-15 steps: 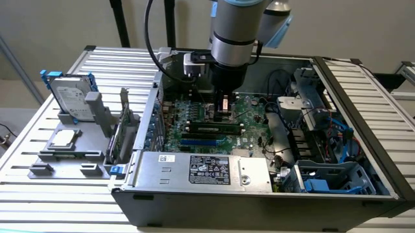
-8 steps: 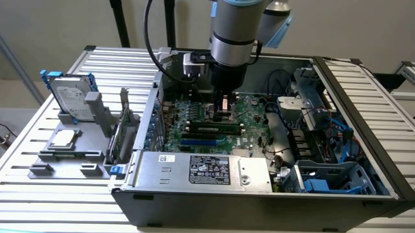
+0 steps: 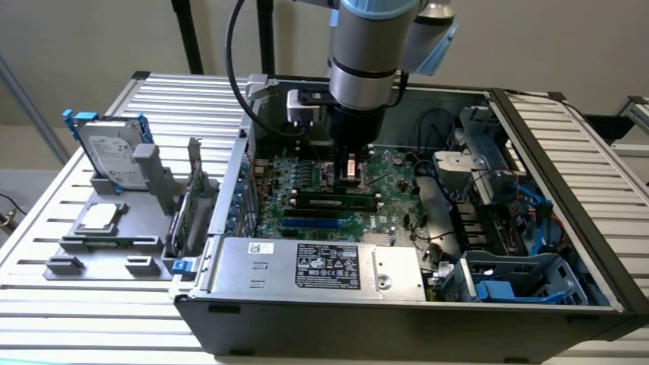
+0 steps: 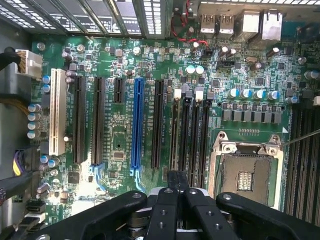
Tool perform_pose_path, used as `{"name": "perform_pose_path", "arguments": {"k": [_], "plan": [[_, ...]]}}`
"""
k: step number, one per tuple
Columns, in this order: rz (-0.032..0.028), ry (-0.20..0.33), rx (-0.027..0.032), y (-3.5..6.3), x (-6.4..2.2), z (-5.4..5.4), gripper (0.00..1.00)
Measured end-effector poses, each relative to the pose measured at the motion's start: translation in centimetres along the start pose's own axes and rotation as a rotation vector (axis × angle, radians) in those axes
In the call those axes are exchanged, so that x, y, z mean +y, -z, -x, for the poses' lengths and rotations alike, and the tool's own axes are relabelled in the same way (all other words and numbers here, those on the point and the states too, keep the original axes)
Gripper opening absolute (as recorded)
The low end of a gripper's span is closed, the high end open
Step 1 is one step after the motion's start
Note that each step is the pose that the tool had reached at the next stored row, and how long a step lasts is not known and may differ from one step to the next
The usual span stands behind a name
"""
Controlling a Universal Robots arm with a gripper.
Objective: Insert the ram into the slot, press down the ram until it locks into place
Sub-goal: 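Press down the ram until it locks into place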
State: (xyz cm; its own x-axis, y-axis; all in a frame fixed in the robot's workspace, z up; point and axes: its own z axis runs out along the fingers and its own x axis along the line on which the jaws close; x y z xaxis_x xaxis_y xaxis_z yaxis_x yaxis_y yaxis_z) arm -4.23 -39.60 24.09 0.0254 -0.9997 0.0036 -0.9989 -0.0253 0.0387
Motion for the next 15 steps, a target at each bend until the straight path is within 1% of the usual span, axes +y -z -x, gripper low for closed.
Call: {"name": "perform_pose_path", "arguments": {"k": [9, 12, 14, 15], "plan": [[0.0000, 0.000, 0.0001, -0.58, -0.21, 0.1, 0.10], [0.0000, 0.000, 0.0001, -0.91, -0.24, 0.1, 0.10], [0.0005, 0.000, 0.0013, -1.13, -0.24, 0.1, 0.10], [0.0002, 0.000, 0.0008, -1.28, -0.26, 0.1, 0.10]]}}
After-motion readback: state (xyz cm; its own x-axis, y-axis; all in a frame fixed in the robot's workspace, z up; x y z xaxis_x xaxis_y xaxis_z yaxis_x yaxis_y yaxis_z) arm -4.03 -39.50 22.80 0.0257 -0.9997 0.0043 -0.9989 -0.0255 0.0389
